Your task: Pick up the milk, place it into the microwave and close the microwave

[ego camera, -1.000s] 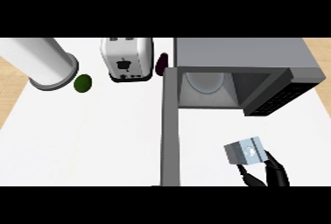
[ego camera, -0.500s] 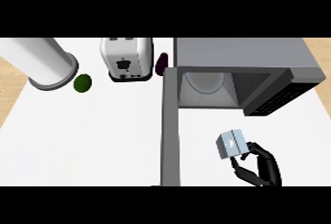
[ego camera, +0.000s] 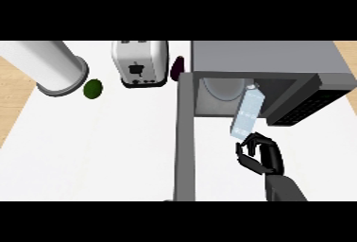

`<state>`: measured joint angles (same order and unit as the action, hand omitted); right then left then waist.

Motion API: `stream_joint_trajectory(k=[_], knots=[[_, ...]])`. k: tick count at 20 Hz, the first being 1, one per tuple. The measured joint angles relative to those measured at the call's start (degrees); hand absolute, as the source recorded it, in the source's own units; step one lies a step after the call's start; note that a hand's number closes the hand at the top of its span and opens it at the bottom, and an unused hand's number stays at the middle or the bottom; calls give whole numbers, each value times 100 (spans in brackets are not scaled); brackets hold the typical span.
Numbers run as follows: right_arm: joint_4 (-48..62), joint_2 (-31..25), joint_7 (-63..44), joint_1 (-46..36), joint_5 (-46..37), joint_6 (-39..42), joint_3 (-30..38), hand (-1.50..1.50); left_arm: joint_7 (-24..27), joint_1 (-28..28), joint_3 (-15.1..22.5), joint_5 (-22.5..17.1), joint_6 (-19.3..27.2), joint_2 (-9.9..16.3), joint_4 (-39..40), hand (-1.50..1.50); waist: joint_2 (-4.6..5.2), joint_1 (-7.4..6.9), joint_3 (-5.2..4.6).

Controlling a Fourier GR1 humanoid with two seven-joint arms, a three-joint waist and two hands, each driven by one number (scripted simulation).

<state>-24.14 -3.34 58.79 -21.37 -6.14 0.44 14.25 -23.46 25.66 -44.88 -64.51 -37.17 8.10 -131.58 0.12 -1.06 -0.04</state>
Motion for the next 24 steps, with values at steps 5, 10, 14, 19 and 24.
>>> stream_joint_trajectory(k=[5,10,14,19,24], knots=[[106,65,-62,-425,-111,-261,-56,150,-61,-5,-48,68,-147,-139,21,-150,-1,18,2],[124,45,-249,-917,-125,-572,-12,150,-221,-55,-140,-115,-5,57,61,-150,-10,33,-9],[250,-165,-486,-1361,-102,-646,56,150,-242,-141,-163,4,-118,-34,149,-150,-14,21,-13],[685,-445,-850,-2022,-148,-727,123,150,-293,-367,-89,188,-109,-38,252,-150,25,-37,4],[1114,-702,-1222,-2644,-140,-771,237,150,-329,-506,-30,188,-168,60,403,-150,86,-174,23]])
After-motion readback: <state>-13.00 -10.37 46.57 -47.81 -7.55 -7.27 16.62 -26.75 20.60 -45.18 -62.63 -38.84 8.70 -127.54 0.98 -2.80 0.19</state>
